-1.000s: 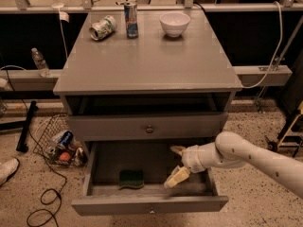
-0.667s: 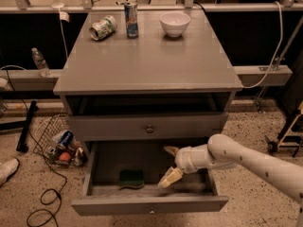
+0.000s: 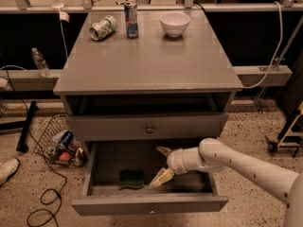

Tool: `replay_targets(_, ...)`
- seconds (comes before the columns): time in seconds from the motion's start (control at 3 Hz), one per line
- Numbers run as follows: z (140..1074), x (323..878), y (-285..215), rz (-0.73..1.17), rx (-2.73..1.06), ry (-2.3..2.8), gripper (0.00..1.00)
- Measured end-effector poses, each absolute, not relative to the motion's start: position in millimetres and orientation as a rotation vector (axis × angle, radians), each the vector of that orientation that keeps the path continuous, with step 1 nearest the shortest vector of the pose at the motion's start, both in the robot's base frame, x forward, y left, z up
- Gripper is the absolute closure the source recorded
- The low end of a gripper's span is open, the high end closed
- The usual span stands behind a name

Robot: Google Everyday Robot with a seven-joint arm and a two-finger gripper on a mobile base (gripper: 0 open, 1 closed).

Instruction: Pick sponge from middle drawer and place on counter

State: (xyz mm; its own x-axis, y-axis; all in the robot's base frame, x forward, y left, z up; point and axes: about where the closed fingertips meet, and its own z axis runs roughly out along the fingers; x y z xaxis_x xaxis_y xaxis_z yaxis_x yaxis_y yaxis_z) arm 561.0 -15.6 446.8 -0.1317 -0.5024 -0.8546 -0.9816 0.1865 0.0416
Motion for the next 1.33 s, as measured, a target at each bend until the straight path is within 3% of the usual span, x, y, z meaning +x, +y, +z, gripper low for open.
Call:
replay_targets(0.67, 429, 567, 11, 0.900, -1.394, 1.680, 0.00)
replay_targets(1.33, 415, 562, 35, 0.843, -1.436, 1.661, 0.00)
